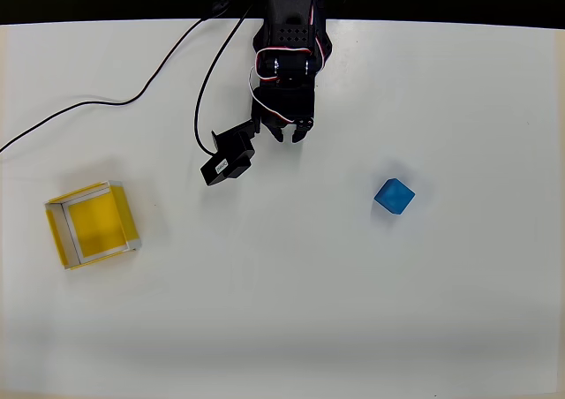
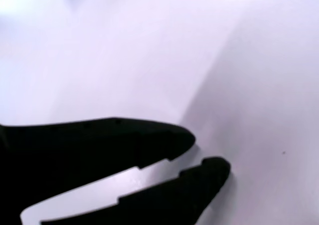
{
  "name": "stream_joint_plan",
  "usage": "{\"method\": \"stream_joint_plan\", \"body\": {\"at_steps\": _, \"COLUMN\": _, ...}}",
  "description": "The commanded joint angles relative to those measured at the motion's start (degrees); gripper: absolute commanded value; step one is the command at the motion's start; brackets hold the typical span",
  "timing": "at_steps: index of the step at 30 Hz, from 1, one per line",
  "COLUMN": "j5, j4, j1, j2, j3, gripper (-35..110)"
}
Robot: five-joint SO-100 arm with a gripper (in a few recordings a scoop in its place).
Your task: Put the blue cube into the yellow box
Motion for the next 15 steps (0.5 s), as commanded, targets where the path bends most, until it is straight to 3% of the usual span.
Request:
{"method": "stream_joint_plan", "body": {"at_steps": 1, "j5": -0.53, "j4": 0.70, "j1": 0.70, "j2": 1.76, "j3": 1.49, "gripper": 3}}
{"method": "stream_joint_plan", "body": {"at_steps": 12, "j5": -3.69, "j4": 0.88, "j1": 0.35, "j2": 1.67, "j3": 1.49, "gripper": 3}}
{"method": "stream_joint_plan", "body": {"at_steps": 15, "j5": -5.62, "j4": -10.11, "j1": 0.00, "j2": -2.72, "j3": -0.35, "gripper": 5}}
